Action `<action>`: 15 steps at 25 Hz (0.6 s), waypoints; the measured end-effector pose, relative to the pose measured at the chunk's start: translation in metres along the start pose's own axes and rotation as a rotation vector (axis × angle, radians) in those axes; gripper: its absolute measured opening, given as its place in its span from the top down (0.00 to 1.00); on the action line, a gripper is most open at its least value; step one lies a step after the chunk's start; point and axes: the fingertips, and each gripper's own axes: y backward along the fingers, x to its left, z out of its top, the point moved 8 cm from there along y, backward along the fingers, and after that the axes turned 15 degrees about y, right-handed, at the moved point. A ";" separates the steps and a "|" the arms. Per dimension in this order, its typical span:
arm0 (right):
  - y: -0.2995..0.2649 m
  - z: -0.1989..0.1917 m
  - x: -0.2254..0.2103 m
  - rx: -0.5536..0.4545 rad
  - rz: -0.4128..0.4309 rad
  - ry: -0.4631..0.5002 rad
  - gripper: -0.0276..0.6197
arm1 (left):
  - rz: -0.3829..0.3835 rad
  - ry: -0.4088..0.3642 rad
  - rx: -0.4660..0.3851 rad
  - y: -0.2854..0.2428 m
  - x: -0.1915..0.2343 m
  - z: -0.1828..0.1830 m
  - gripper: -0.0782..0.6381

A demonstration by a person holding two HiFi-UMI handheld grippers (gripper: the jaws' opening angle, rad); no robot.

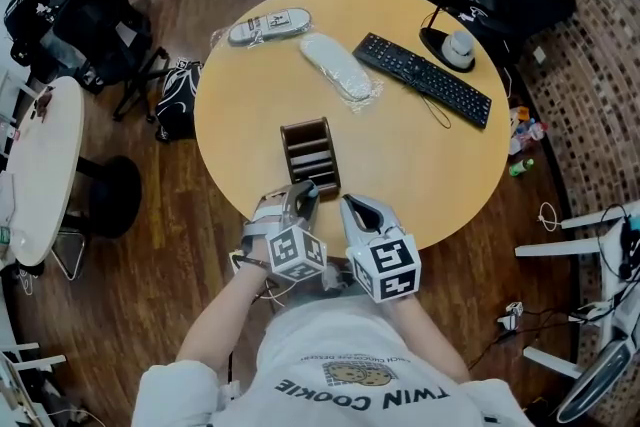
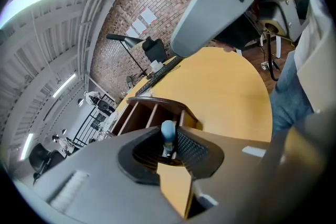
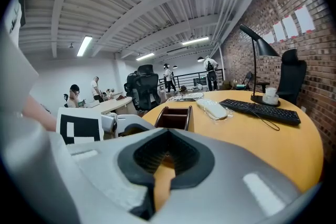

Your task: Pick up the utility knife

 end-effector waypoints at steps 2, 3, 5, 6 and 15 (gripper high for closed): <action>0.002 0.000 -0.003 0.000 -0.003 -0.004 0.95 | -0.001 0.025 -0.014 0.003 0.000 0.002 0.79; 0.003 0.000 -0.005 -0.001 -0.003 -0.004 0.95 | 0.003 0.039 -0.020 0.005 0.000 0.004 0.79; 0.005 0.000 -0.006 -0.005 0.001 -0.002 0.95 | 0.020 0.069 -0.034 0.009 0.002 0.006 0.79; 0.007 0.001 -0.007 -0.008 0.005 0.001 0.95 | 0.032 0.080 -0.044 0.012 0.002 0.008 0.79; 0.031 0.005 -0.005 -0.048 0.065 0.027 0.95 | 0.141 0.185 -0.099 0.049 -0.005 0.031 0.79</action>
